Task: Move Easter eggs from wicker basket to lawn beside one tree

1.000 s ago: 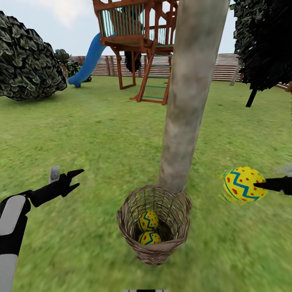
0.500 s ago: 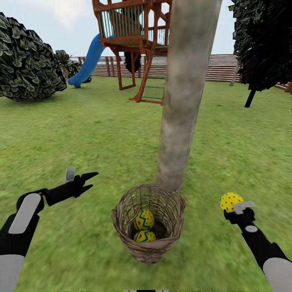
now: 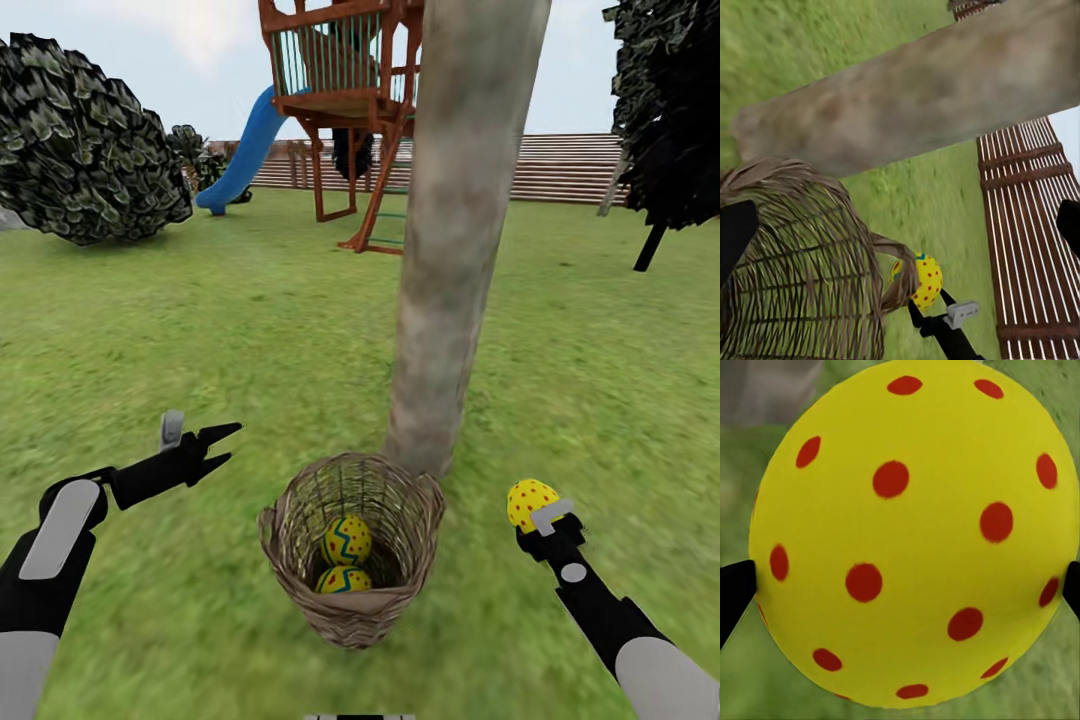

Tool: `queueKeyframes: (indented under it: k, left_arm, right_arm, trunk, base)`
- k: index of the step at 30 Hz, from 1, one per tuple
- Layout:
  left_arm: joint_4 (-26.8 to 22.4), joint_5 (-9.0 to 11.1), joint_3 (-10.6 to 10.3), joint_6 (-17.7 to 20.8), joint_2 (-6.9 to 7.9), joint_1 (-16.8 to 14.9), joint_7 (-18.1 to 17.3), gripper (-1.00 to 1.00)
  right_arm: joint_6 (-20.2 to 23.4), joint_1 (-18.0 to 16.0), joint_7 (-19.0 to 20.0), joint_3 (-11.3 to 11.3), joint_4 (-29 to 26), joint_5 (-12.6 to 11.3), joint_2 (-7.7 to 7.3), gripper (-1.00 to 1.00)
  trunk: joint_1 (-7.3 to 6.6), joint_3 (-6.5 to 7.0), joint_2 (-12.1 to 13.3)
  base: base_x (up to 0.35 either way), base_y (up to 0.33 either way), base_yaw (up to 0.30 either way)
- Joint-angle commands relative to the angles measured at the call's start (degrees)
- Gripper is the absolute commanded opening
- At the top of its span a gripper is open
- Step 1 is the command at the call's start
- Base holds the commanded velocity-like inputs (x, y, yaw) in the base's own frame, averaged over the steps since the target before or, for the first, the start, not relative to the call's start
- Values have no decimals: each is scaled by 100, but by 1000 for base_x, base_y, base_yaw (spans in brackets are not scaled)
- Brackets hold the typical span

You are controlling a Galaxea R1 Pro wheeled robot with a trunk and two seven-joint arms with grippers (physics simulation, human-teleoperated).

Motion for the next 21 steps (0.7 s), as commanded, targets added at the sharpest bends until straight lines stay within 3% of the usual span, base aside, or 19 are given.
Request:
queueKeyframes:
  k: [1, 4, 8, 11, 13, 15, 21]
  left_arm:
    - [22, -45, 8, 26, -5, -4, -50, 100]
    - [26, -26, 72, 43, -11, -4, -78, 100]
    - [17, -7, 580, 92, 0, -3, -94, 100]
    - [3, 8, 662, 98, 9, -9, -94, 100]
    - [25, 374, 730, 101, 10, -6, -94, 100]
    - [34, 681, 765, 102, 17, -3, -87, 100]
    - [37, 763, 773, 105, 106, -3, -86, 100]
  right_arm:
    - [-12, -1, -27, 10, 4, 43, 0, -100]
    - [-8, -1, -27, 12, 12, 36, 1, -100]
    - [-11, -8, 13, 19, -30, 25, 45, -100]
    - [-5, -10, 27, 21, -62, 27, 78, -100]
    - [4, -10, 41, 85, -47, 33, 81, -100]
    - [-8, -10, 20, 368, -42, 29, 76, -100]
    - [11, -56, 8, 486, 323, 8, 229, -100]
  trunk:
    - [-1, -2, -2]
    - [-1, 0, -2]
    - [9, -89, -7]
    - [17, -155, -11]
    - [22, -200, -14]
    - [27, -244, -17]
    - [43, -377, -25]
  base:
    - [0, -103, 296]
    - [0, -21, 94]
    - [0, -1, 4]
    - [0, 0, 0]
    - [0, 0, 0]
    - [0, 0, 0]
    - [0, 0, 0]
